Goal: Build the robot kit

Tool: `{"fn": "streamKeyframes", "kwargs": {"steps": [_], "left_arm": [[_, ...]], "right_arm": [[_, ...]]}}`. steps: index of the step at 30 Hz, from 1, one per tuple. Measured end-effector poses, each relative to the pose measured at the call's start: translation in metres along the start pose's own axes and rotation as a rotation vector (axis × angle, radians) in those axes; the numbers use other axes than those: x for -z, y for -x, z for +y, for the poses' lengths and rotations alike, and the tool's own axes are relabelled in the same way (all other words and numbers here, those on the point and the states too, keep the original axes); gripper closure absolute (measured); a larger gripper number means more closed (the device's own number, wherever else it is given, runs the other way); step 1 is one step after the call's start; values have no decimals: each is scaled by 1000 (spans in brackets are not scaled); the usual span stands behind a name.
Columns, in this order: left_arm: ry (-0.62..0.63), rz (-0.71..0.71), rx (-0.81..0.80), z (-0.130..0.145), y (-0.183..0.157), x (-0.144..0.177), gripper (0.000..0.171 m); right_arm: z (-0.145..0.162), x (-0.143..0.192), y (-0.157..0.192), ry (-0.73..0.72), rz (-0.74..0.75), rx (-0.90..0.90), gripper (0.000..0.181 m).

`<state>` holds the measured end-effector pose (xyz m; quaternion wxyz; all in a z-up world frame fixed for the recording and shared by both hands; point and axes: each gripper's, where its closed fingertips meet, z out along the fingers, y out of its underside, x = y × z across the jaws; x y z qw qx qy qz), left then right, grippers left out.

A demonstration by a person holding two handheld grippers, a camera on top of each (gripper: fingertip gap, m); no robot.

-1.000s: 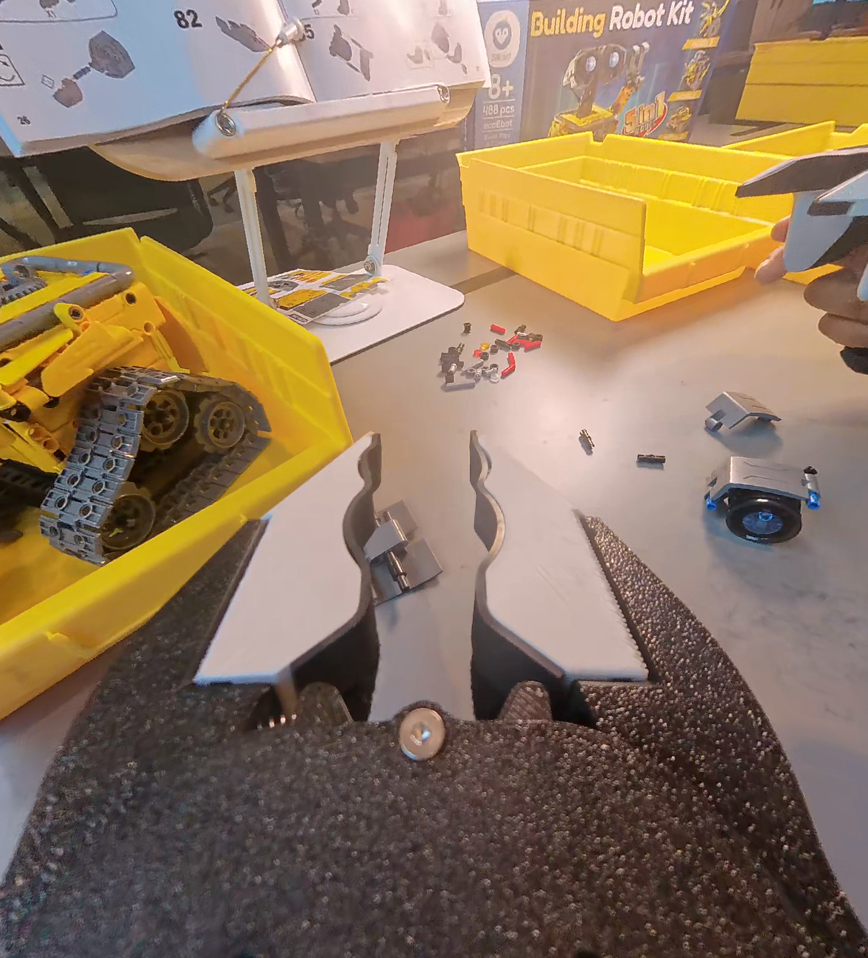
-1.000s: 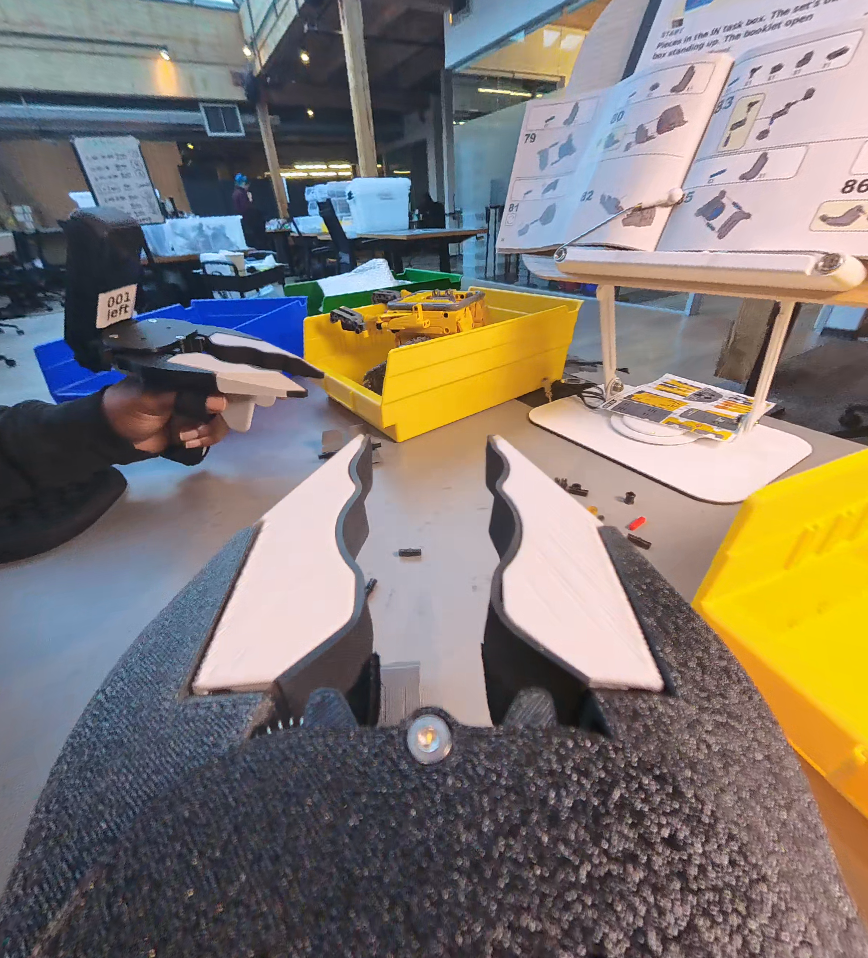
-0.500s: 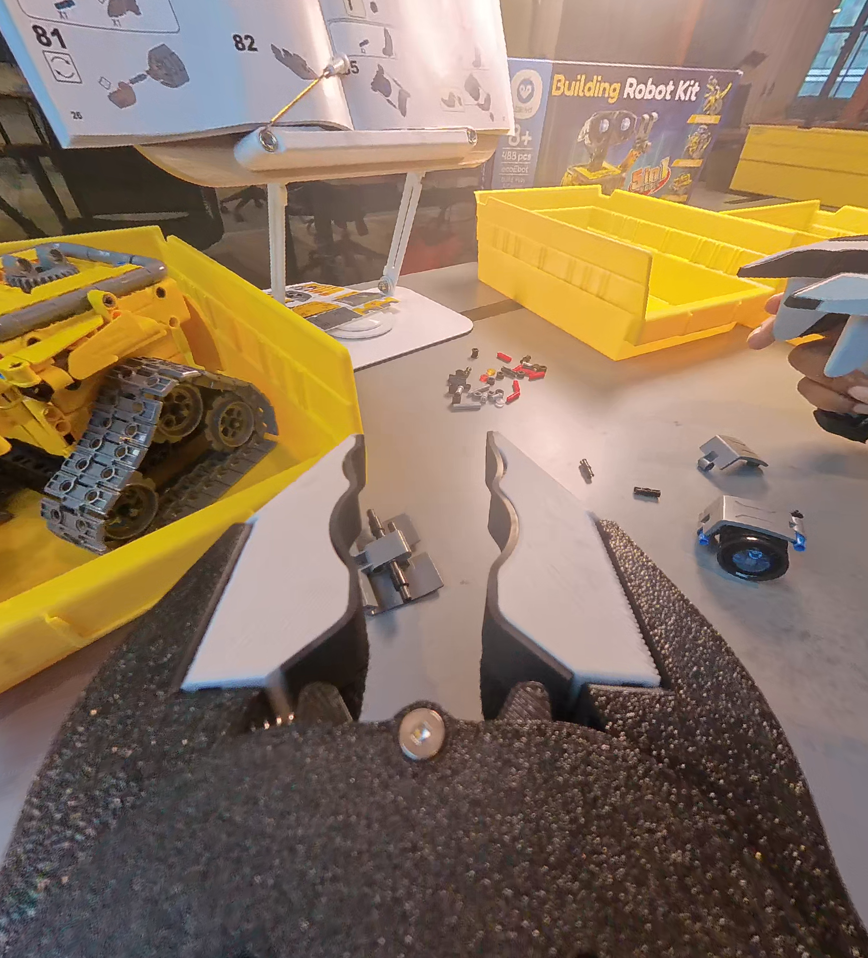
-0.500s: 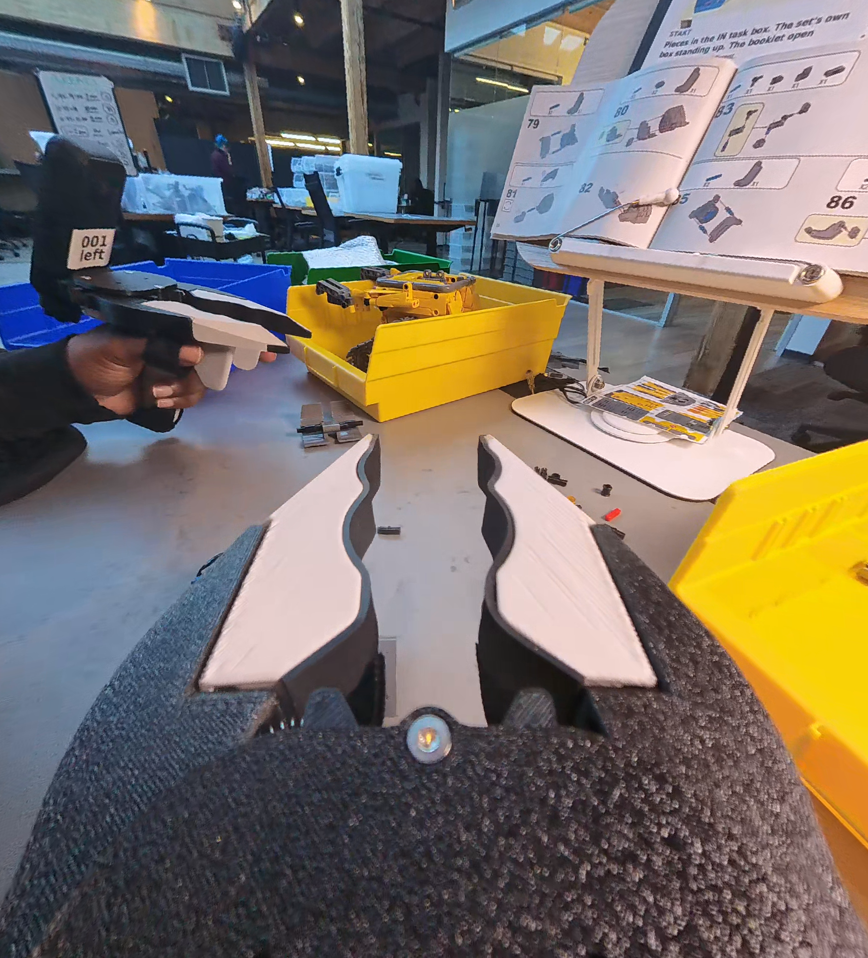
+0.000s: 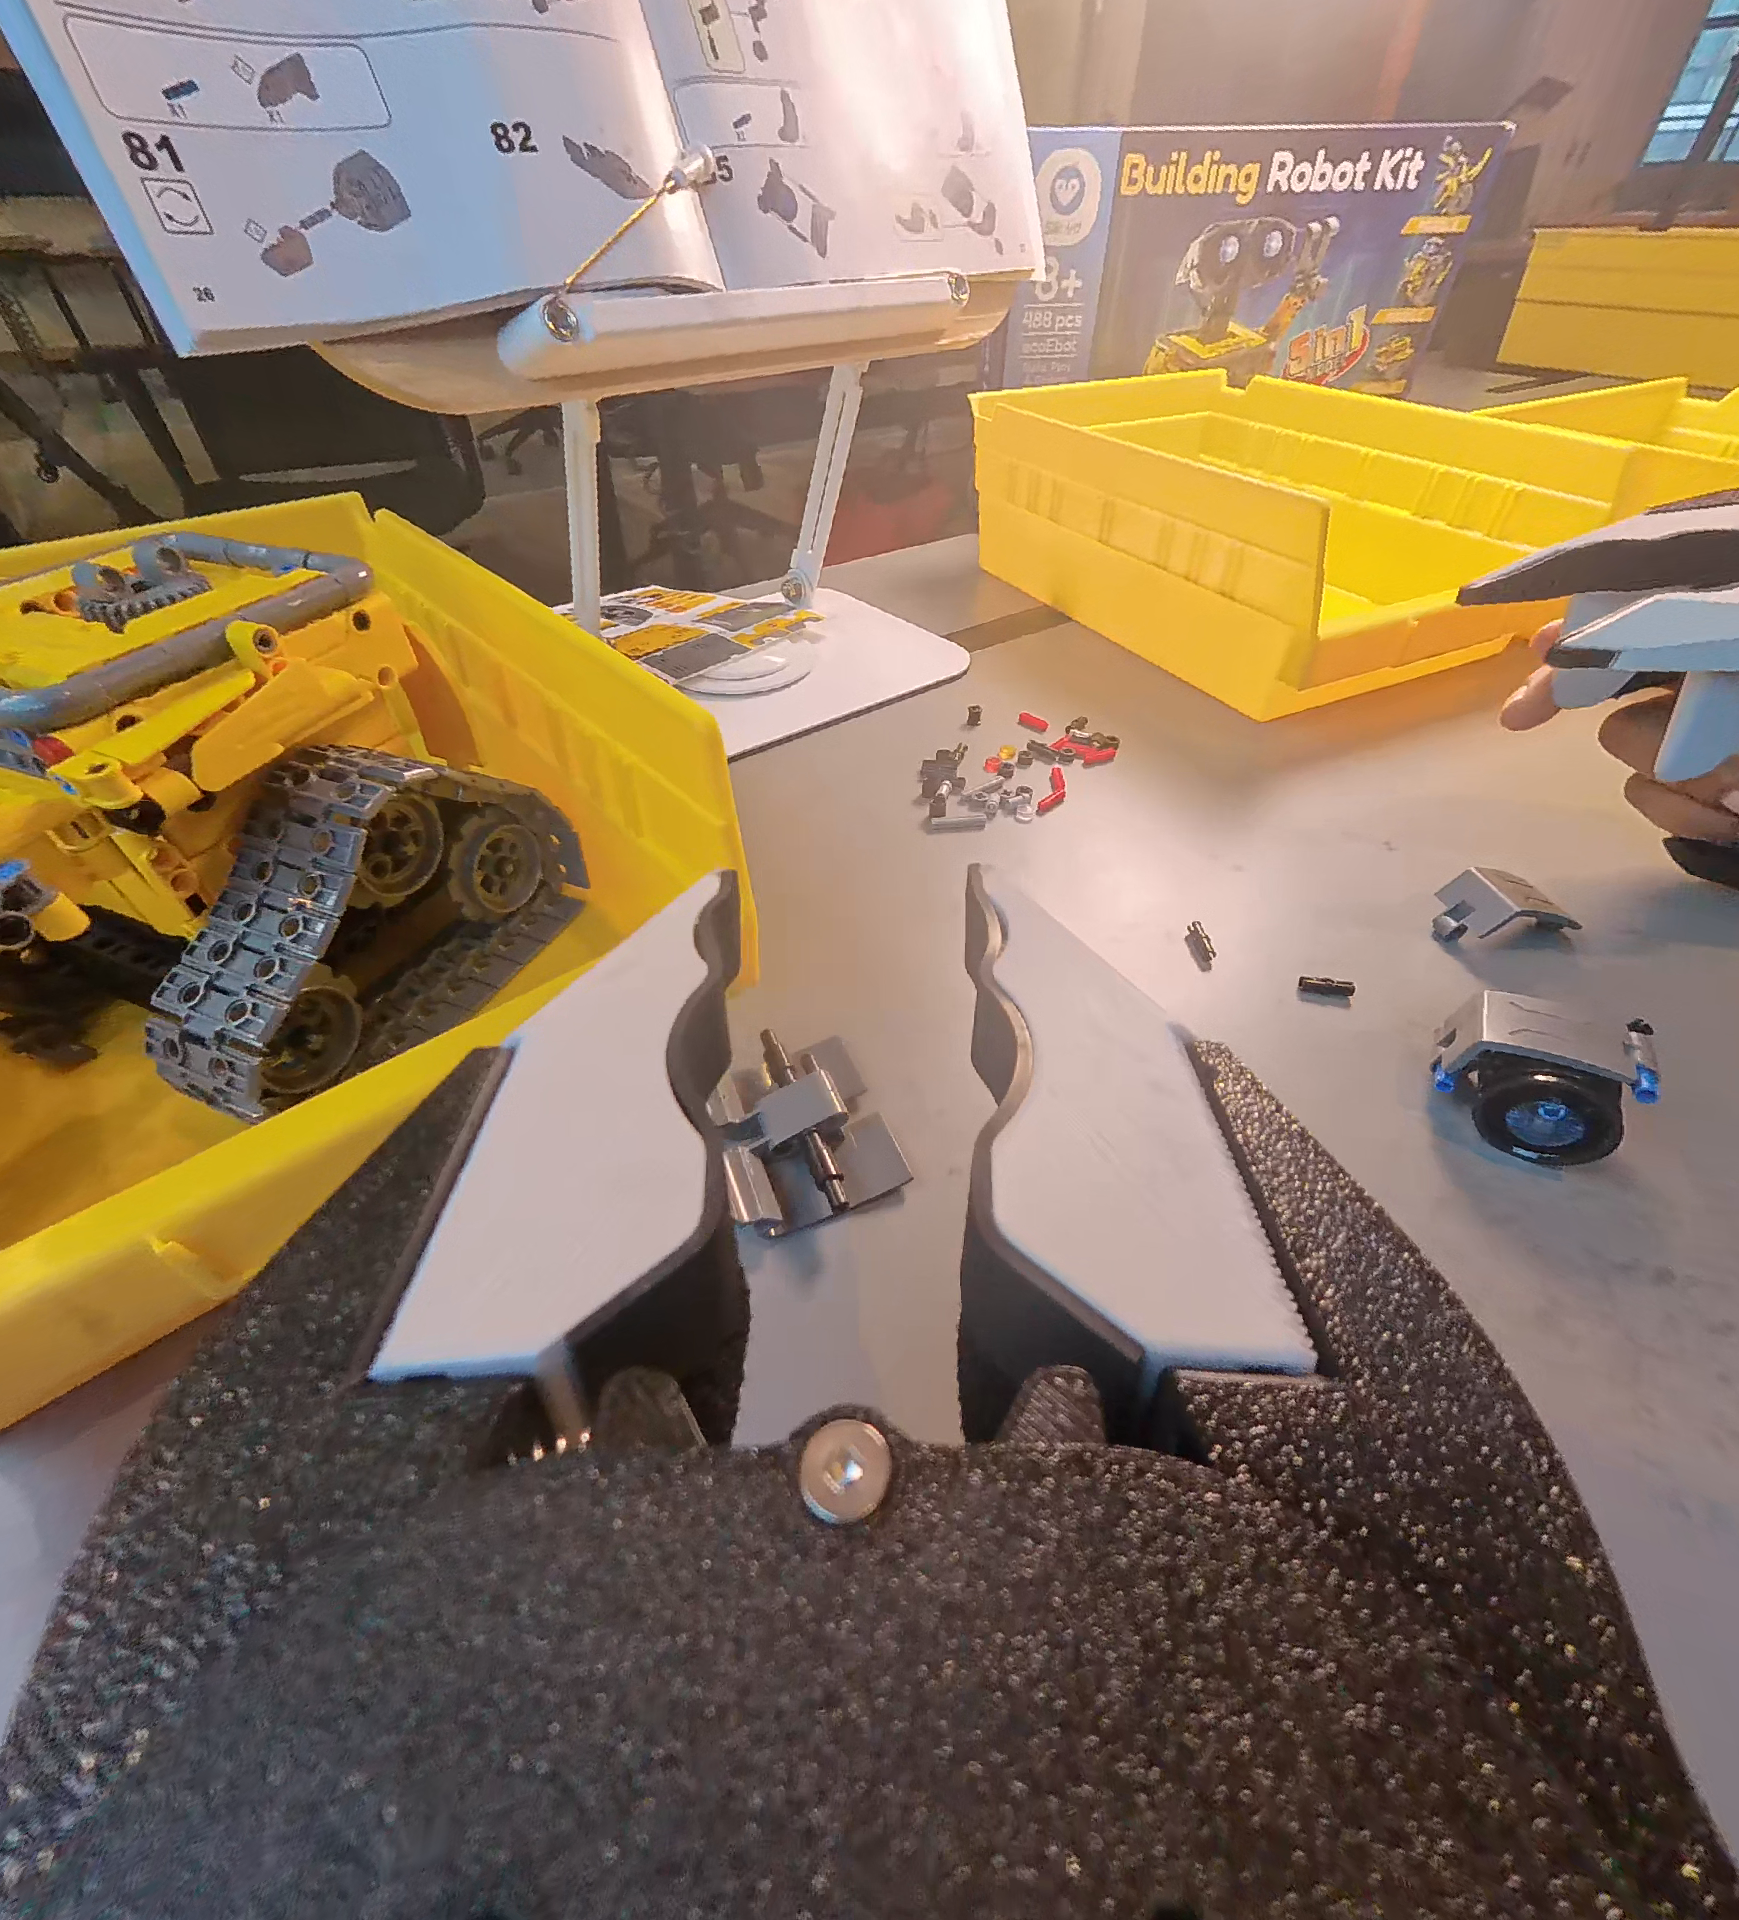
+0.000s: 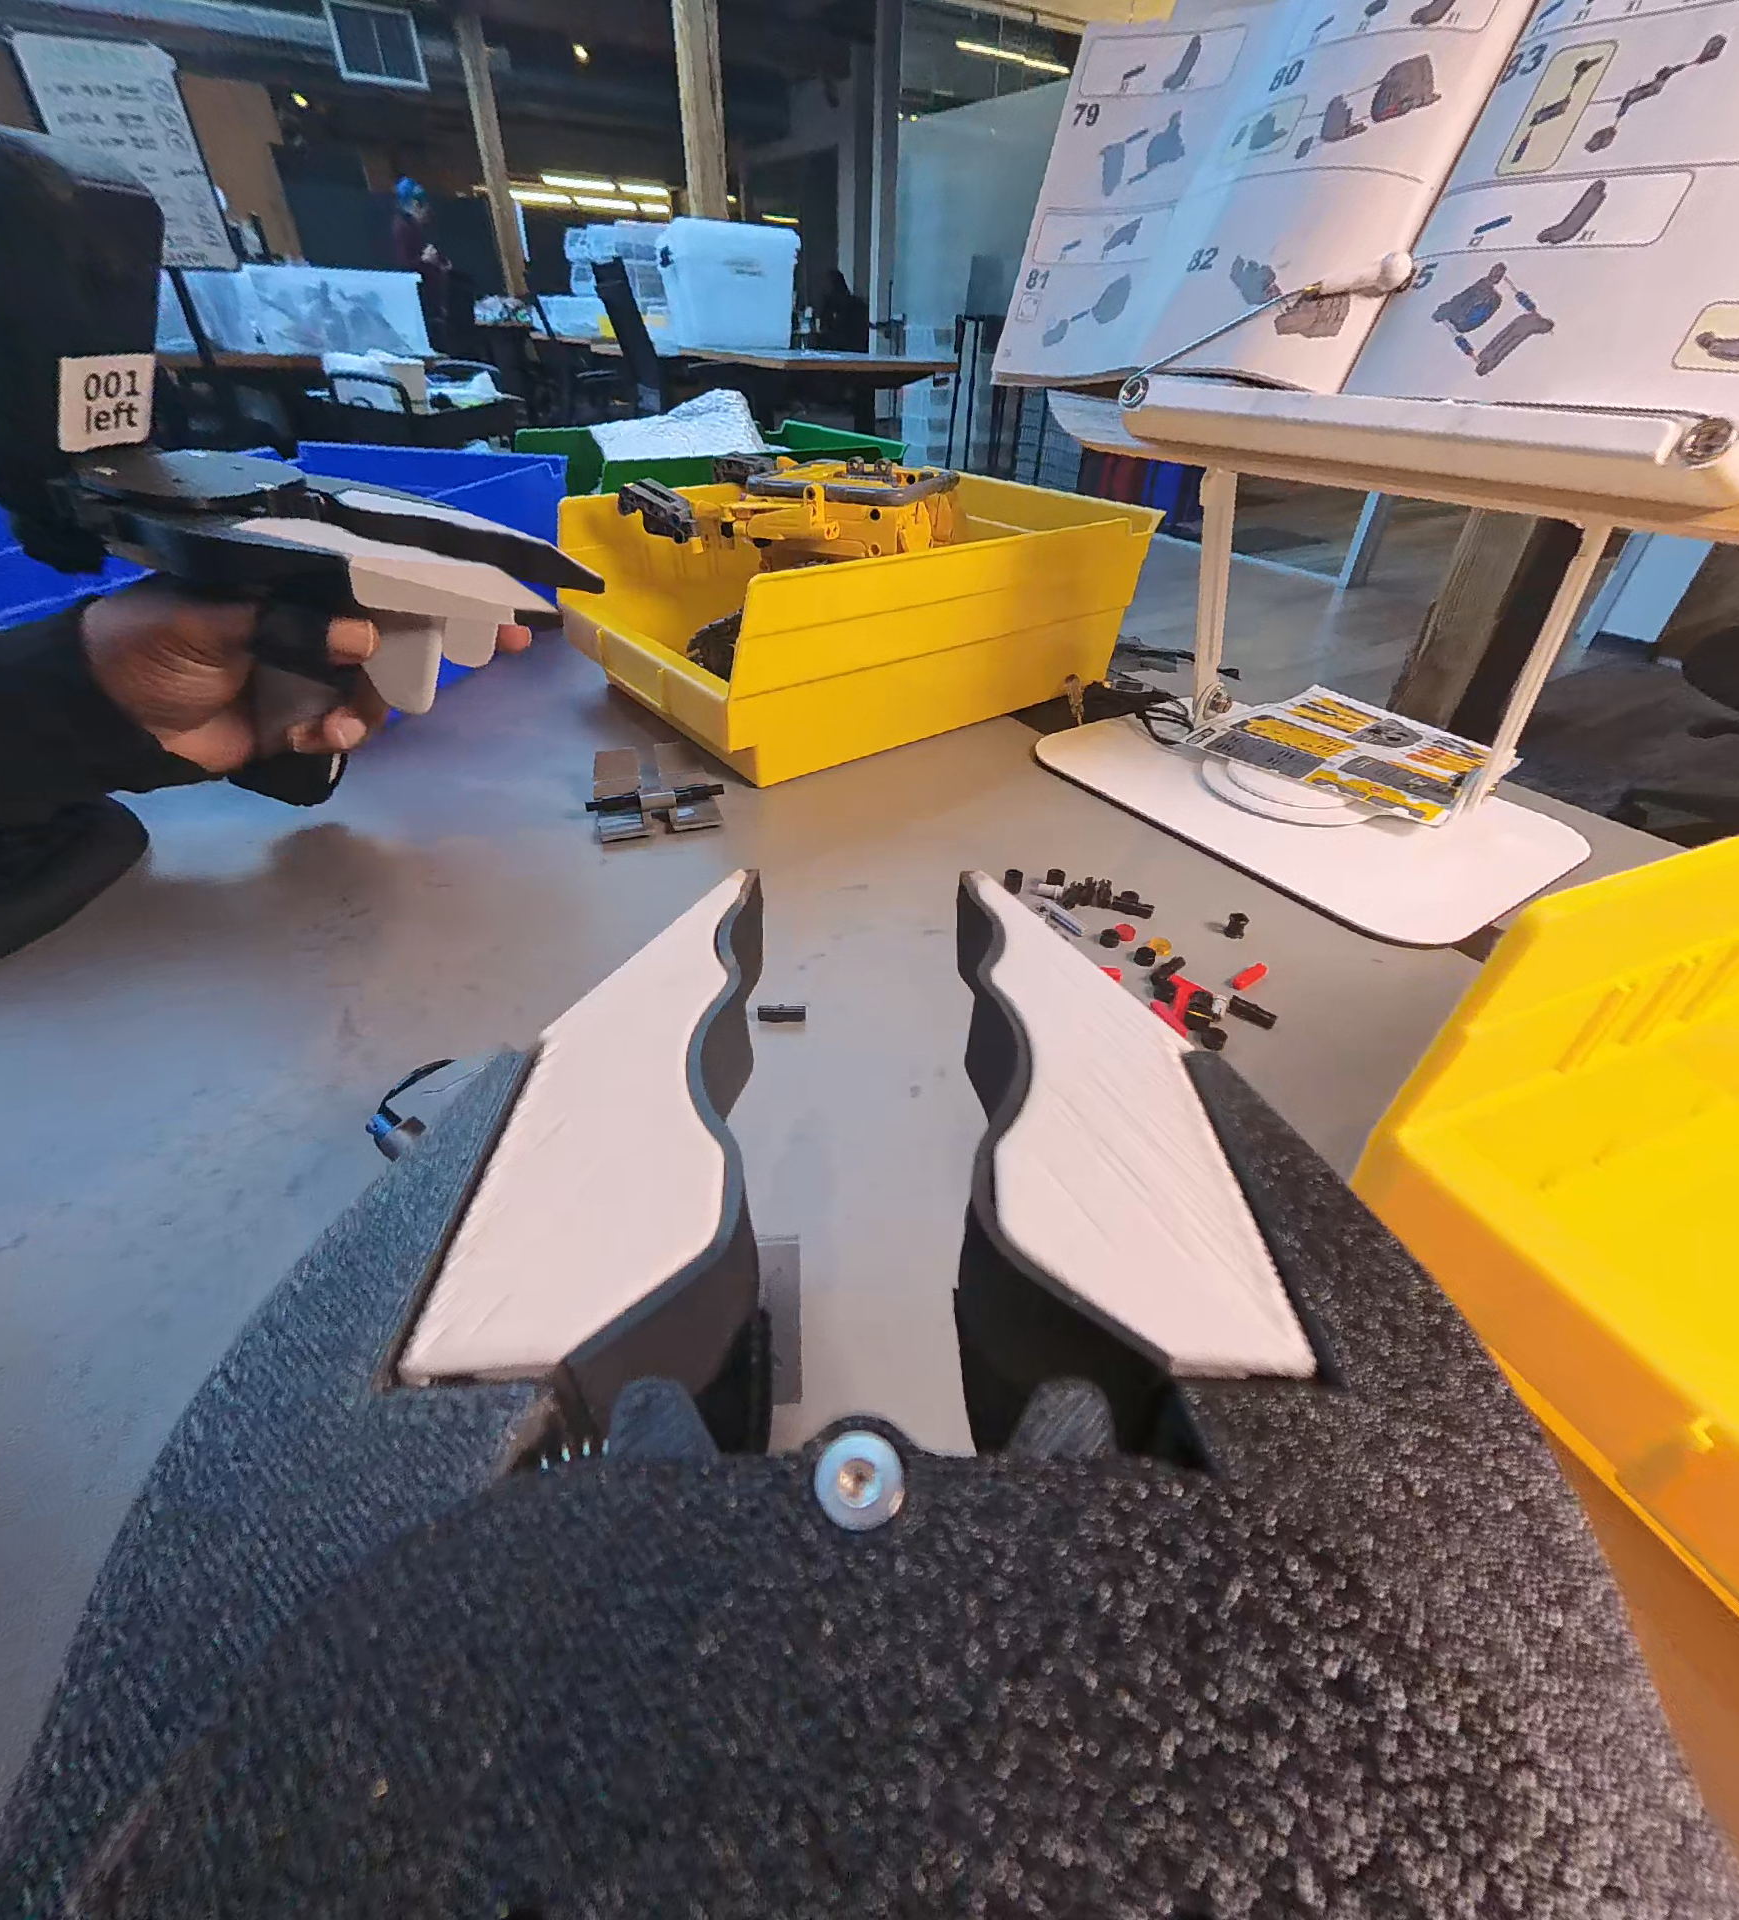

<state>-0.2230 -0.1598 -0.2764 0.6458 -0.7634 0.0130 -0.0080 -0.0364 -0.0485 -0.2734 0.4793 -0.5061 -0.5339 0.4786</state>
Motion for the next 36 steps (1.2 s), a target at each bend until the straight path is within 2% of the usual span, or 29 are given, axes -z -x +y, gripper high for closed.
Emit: {"fn": "streamKeyframes", "kwargs": {"steps": [12, 25, 30, 33, 36], "left_arm": [[13, 14, 33, 3, 0, -1, 129], [25, 17, 21, 7, -3, -4, 129], [44, 11, 13, 14, -2, -7, 129], [41, -5, -2, 13, 0, -9, 129], [48, -22, -18, 14, 0, -10, 129]], "right_arm": [[-3, 2, -7, -20, 26, -24, 144], [-36, 25, -31, -104, 155, 27, 144], [-84, 67, -57, -160, 315, 105, 144], [-120, 113, -80, -183, 471, 158, 145], [-145, 167, -104, -153, 606, 170, 145]]}}
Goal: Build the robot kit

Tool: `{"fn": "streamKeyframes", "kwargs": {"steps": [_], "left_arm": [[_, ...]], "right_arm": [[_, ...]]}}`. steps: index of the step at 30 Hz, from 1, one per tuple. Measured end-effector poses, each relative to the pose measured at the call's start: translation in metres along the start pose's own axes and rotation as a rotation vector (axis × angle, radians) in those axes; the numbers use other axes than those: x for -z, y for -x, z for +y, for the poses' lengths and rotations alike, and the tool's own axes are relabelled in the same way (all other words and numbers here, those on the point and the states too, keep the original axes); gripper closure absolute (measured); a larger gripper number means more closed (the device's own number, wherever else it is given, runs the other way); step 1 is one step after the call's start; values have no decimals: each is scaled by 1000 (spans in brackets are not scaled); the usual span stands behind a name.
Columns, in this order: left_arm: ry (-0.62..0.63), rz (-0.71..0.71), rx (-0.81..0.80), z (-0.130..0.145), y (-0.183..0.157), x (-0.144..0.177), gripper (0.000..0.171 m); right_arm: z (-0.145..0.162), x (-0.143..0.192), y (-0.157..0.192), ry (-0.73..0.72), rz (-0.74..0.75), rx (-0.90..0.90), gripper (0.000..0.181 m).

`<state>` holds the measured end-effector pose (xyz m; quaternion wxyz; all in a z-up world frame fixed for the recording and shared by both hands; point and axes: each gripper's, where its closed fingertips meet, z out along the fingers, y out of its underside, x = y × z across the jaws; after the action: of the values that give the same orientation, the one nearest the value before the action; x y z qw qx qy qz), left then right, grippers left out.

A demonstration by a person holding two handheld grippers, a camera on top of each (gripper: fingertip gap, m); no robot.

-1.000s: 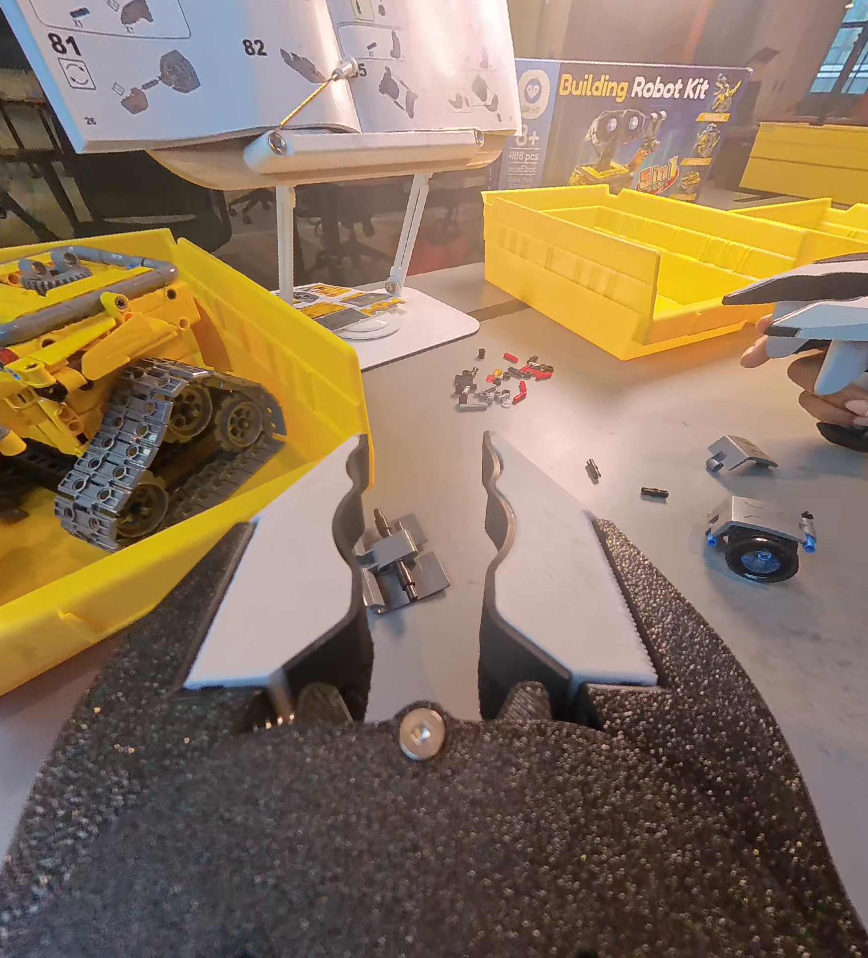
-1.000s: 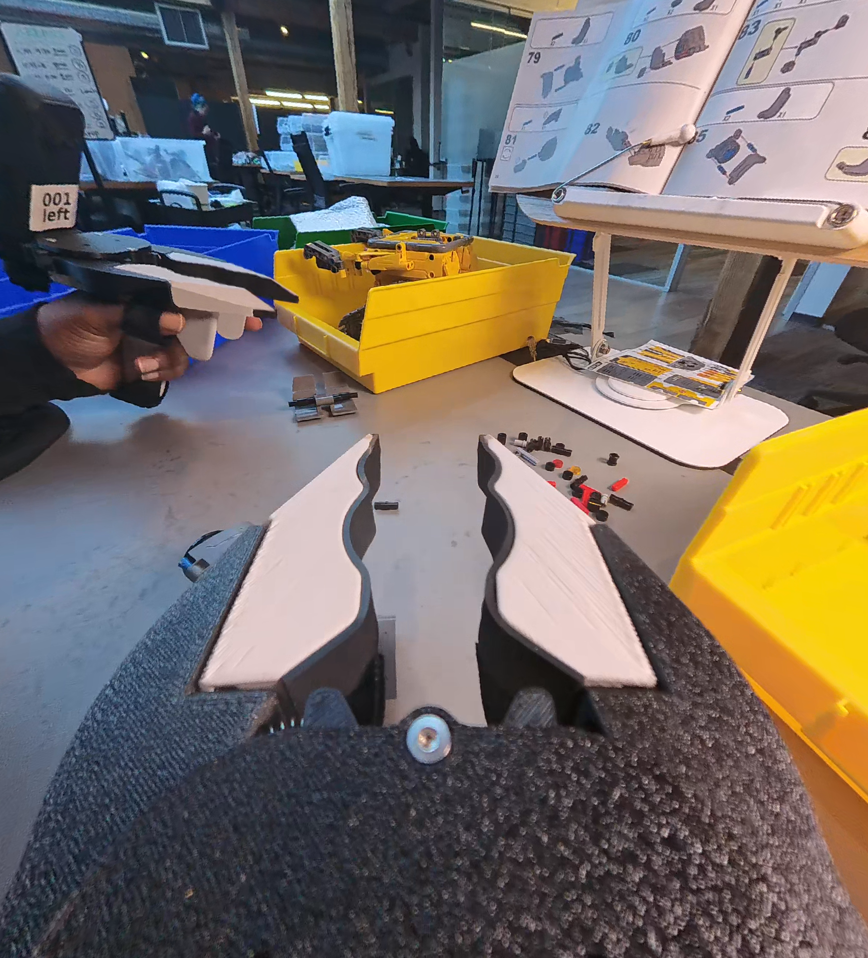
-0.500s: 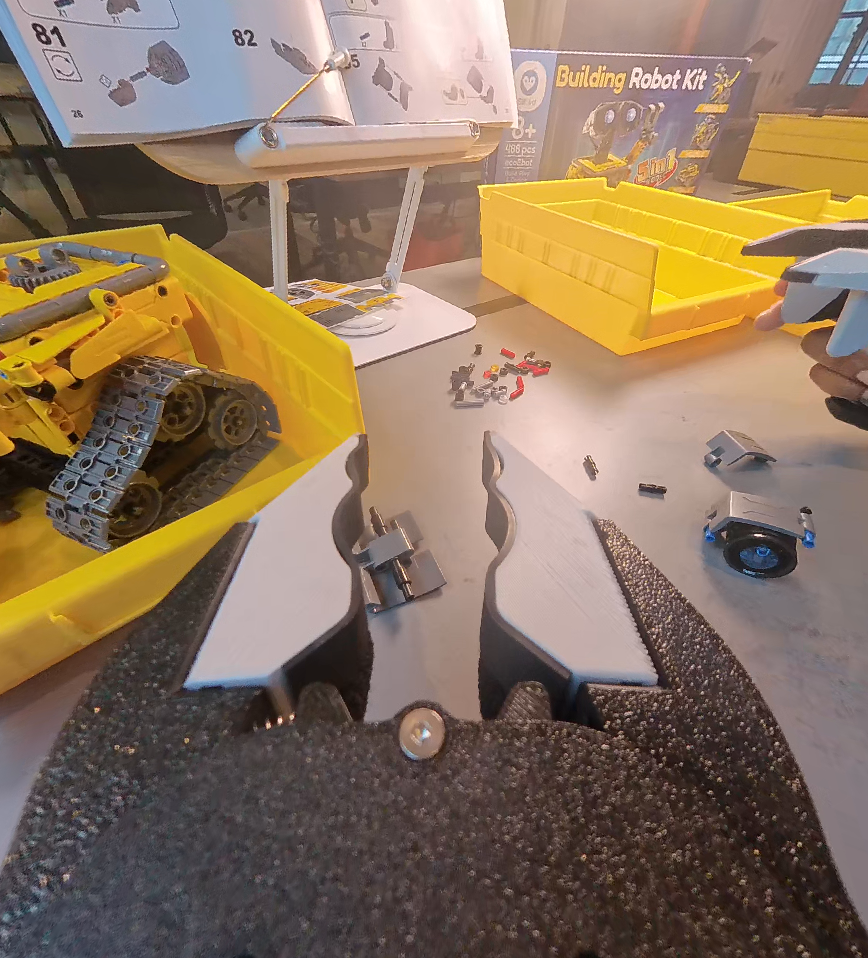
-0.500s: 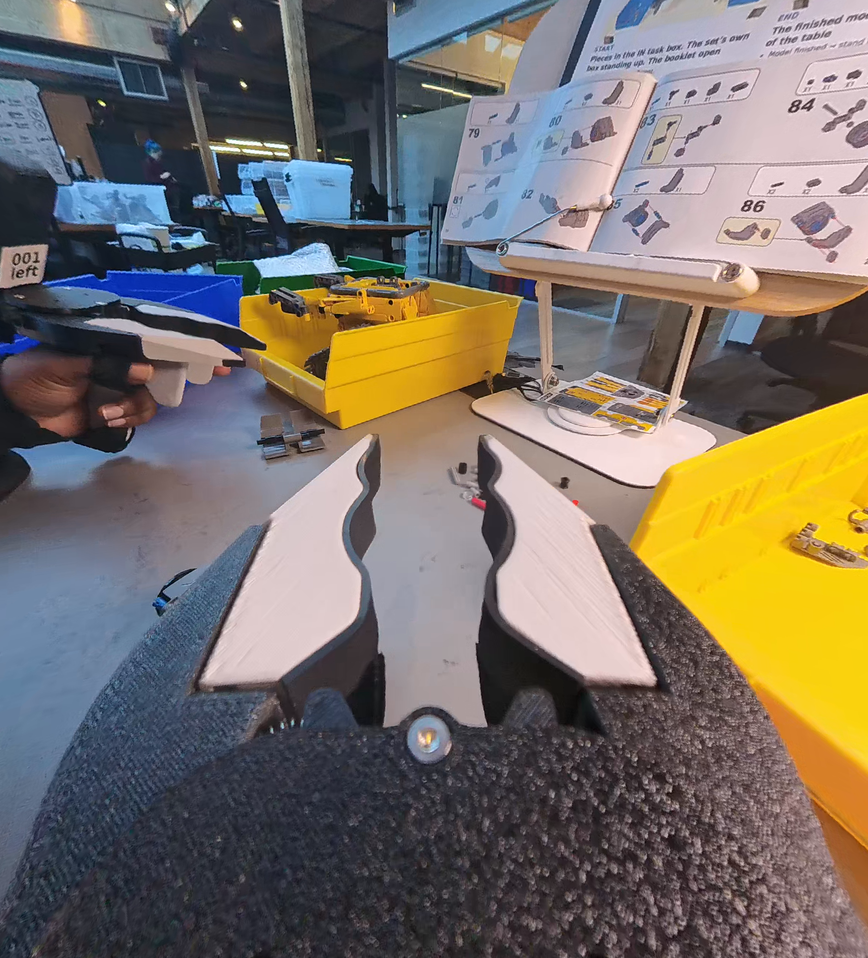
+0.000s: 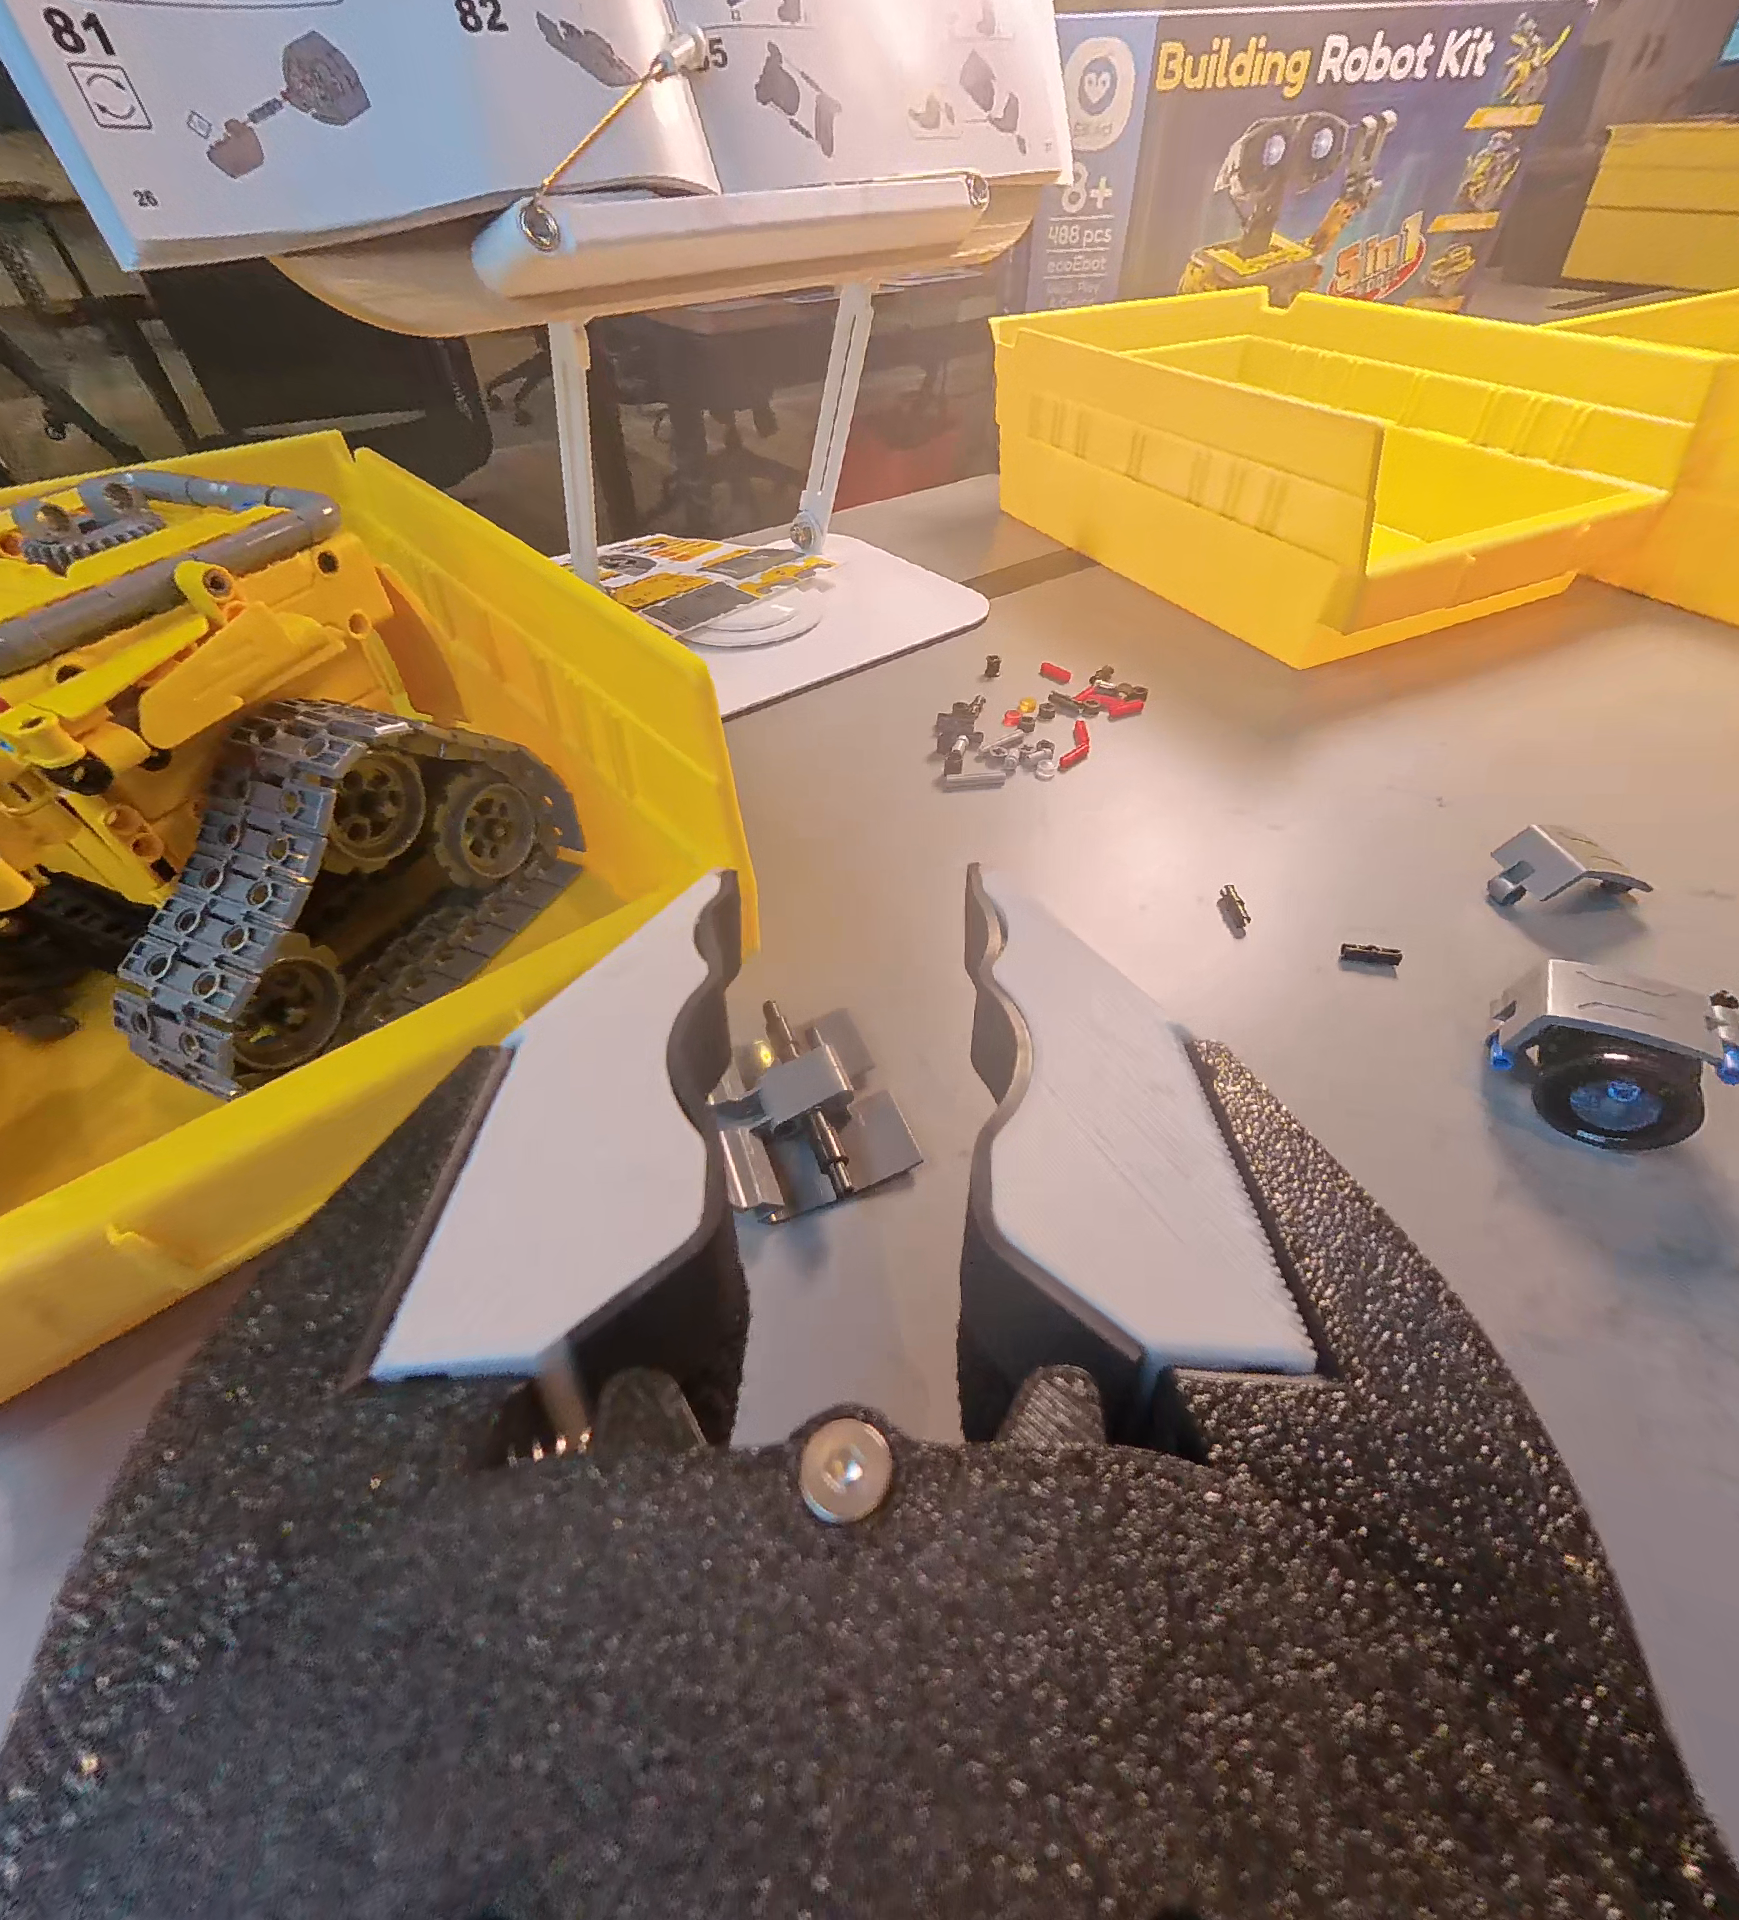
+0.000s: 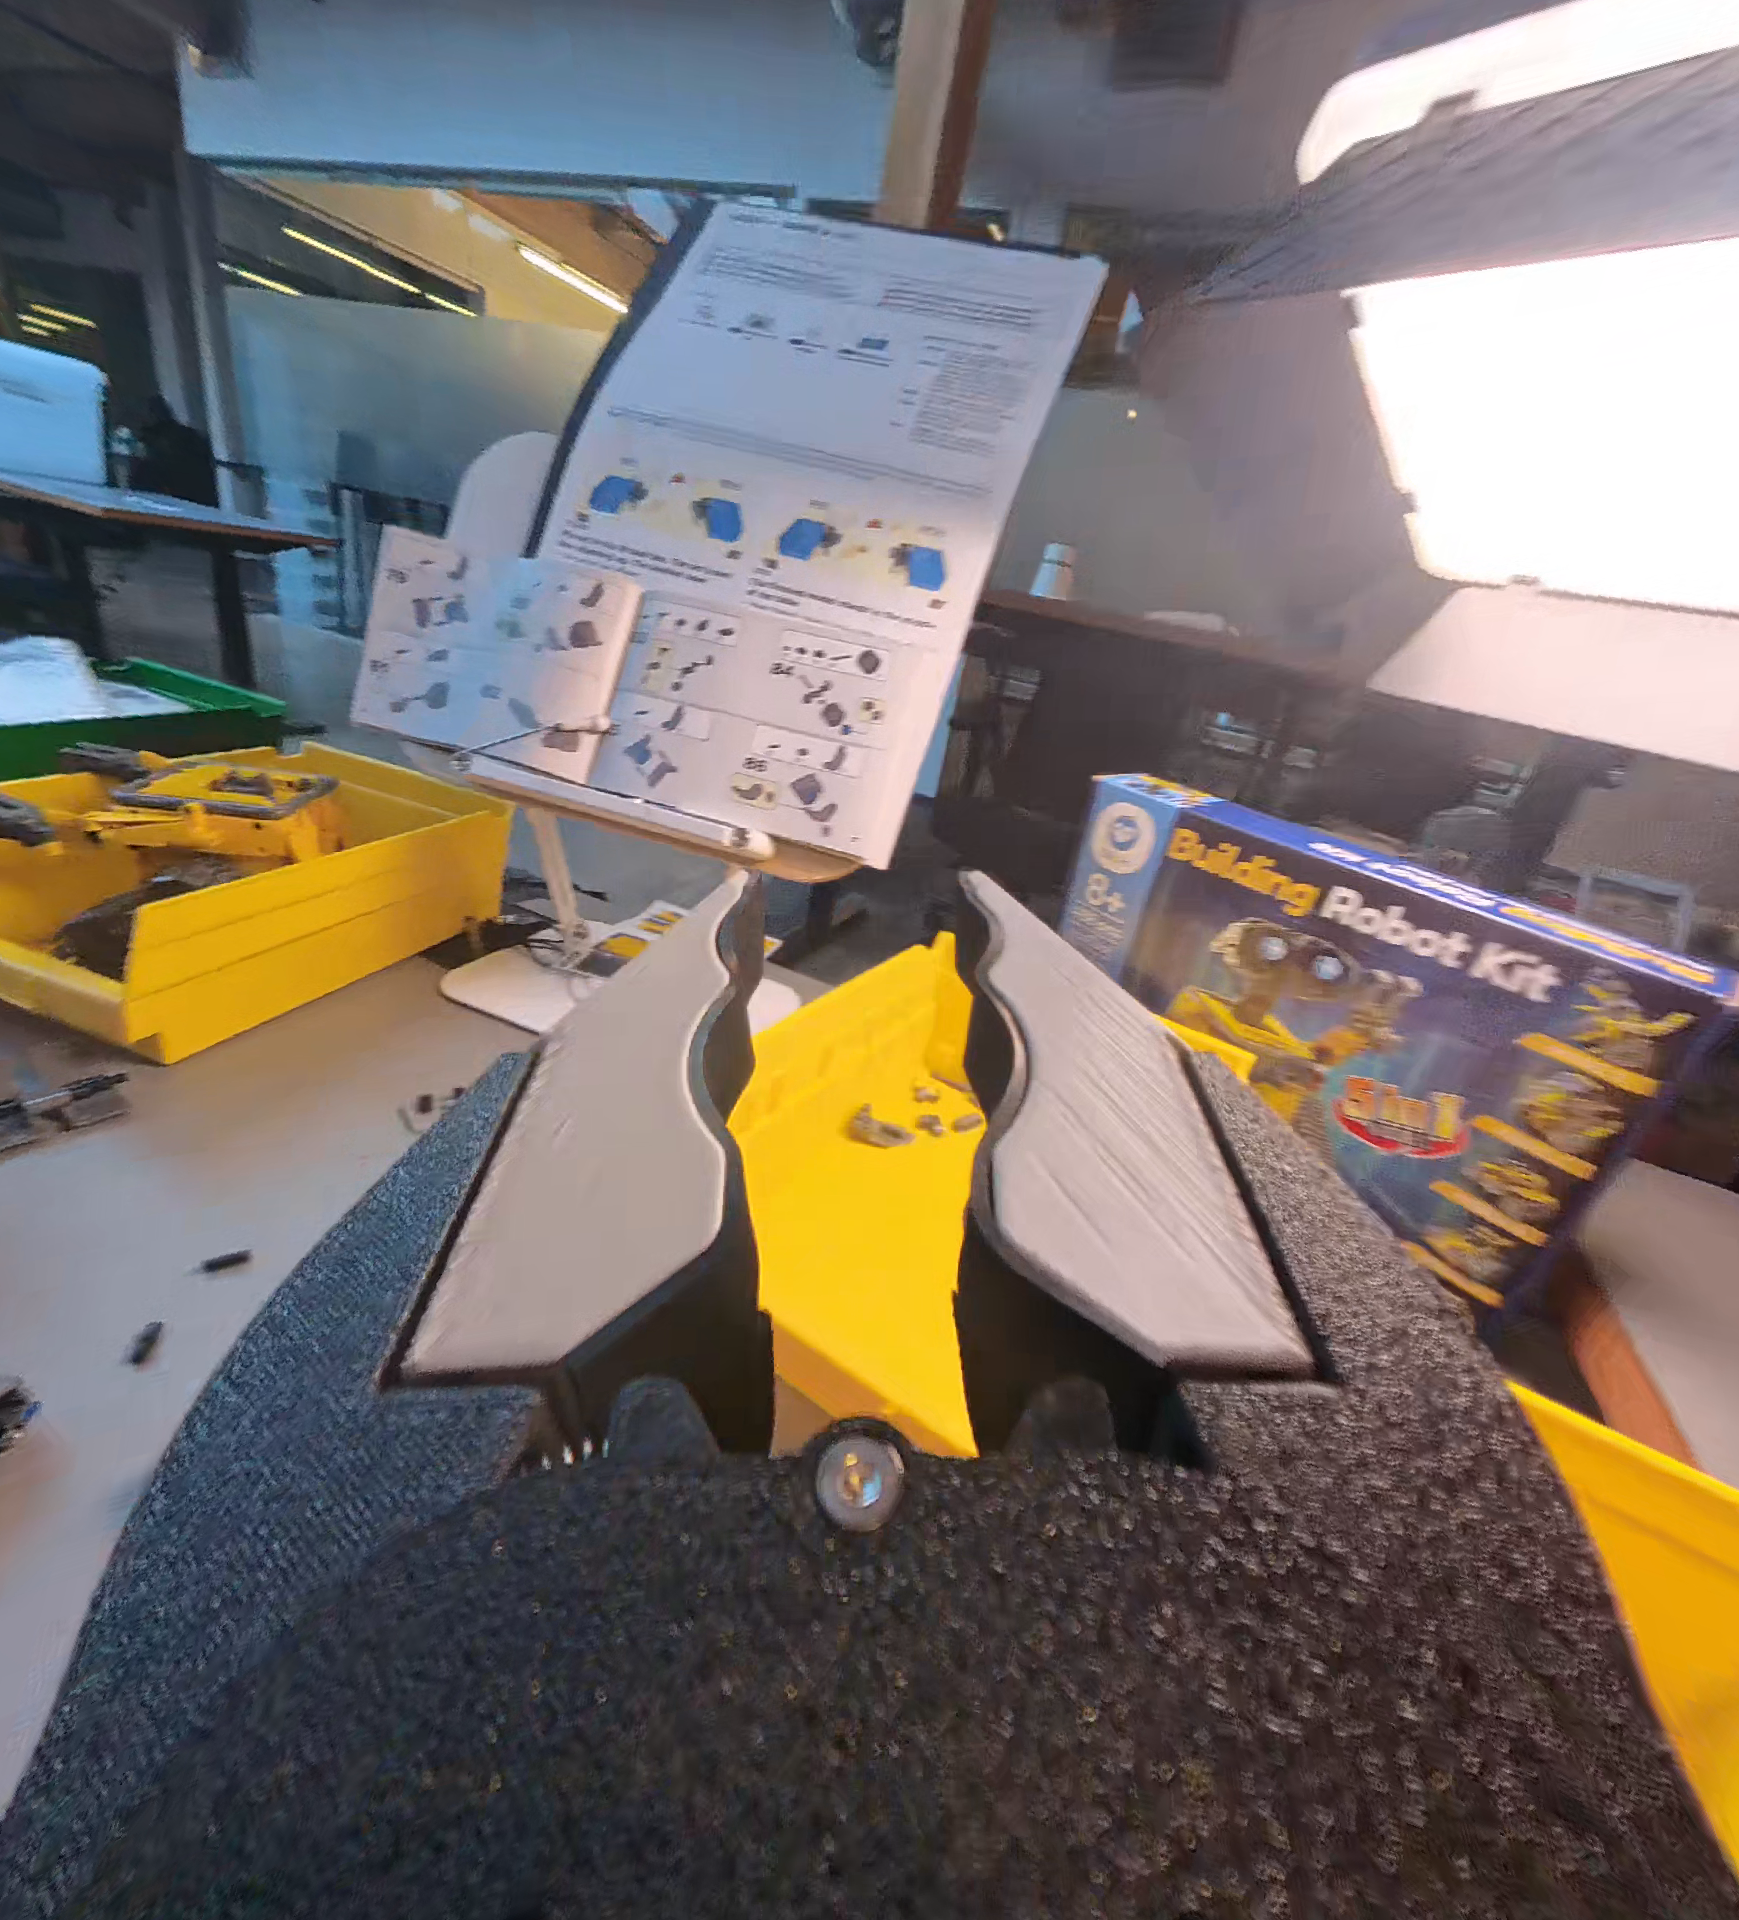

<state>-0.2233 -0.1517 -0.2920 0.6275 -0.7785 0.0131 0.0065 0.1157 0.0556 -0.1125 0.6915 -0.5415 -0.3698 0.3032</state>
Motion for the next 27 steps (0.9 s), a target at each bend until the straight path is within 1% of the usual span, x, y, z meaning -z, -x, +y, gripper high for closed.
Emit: {"fn": "streamKeyframes", "kwargs": {"steps": [2, 5, 8, 11, 13, 16, 19, 22, 23, 27], "left_arm": [[5, -11, -16, 1, 0, -1, 129], [15, -26, -44, 2, -1, -2, 130], [29, -40, -74, 4, -3, -3, 130], [48, -54, -117, 7, -5, -6, 130], [66, -62, -153, 9, -8, -7, 130], [87, -74, -200, 13, -11, -10, 130], [96, -89, -226, 14, -12, -11, 130], [106, -105, -237, 15, -11, -12, 130], [109, -109, -242, 16, -11, -12, 130], [120, -117, -275, 18, -13, -13, 130]], "right_arm": [[-6, 17, -31, 31, 48, 25, 146], [14, 32, -77, 181, 101, 93, 146], [48, 42, -119, 351, 120, 139, 147], [89, 50, -162, 515, 142, 166, 150], [124, 54, -178, 646, 102, 142, 152], [173, 61, -185, 827, 19, 89, 154], [206, 59, -176, 942, -63, 49, 156], [233, 54, -162, 1042, -115, -8, 156], [242, 53, -161, 1073, -112, -26, 156], [269, 49, -152, 1147, -129, -123, 156]]}}
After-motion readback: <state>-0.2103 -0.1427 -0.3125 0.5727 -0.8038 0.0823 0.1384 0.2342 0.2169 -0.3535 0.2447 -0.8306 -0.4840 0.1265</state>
